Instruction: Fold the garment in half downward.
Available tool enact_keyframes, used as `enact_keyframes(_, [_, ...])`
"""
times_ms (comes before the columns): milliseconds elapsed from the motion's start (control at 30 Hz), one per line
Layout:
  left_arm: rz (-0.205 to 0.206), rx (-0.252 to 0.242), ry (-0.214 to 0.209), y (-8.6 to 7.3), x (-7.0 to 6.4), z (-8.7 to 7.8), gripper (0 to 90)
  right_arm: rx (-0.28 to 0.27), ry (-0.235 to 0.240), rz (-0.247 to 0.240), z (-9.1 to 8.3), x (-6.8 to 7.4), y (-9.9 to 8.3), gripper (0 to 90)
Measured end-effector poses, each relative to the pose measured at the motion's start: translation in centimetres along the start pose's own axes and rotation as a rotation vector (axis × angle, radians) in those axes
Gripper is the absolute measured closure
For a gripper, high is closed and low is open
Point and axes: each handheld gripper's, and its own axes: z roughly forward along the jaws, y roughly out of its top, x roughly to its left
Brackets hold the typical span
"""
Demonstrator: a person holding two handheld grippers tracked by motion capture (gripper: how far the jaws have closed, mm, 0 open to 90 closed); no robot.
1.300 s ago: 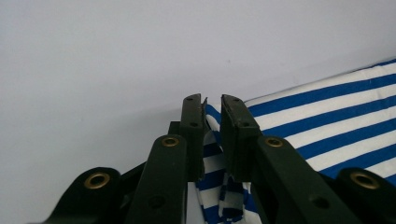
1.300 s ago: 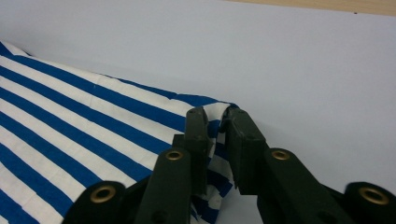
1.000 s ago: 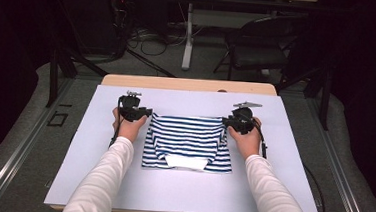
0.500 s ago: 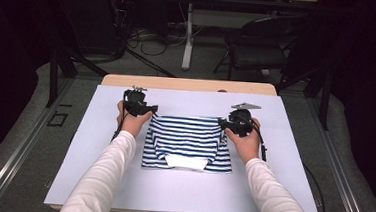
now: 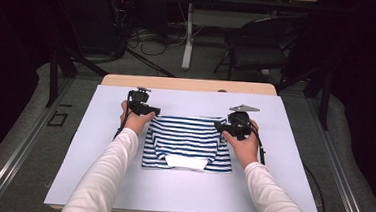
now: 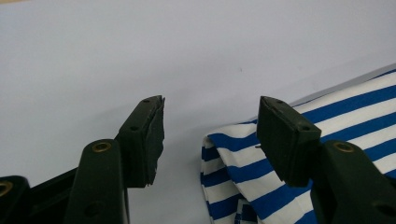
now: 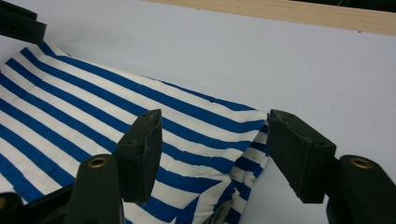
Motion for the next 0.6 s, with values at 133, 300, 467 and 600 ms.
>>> enact_keyframes(133, [-0.029,0.006,-0.009,-0.1,0.3,0.4,41.7,0.000,0.015,-0.006,-0.1,0.4,-0.1,35.9])
enact_keyframes(300, [-0.060,0.023,-0.024,-0.2,0.6,0.8,44.7,-0.006,0.031,-0.013,-0.3,0.9,-0.1,35.9])
enact_keyframes(467, [-0.069,0.037,-0.032,-0.3,0.9,0.9,51.2,-0.017,0.055,-0.028,-0.4,1.8,-0.1,35.9])
enact_keyframes(600, [-0.067,0.048,-0.042,-0.3,0.9,0.9,55.9,-0.021,0.074,-0.034,-0.3,2.5,-0.2,35.9])
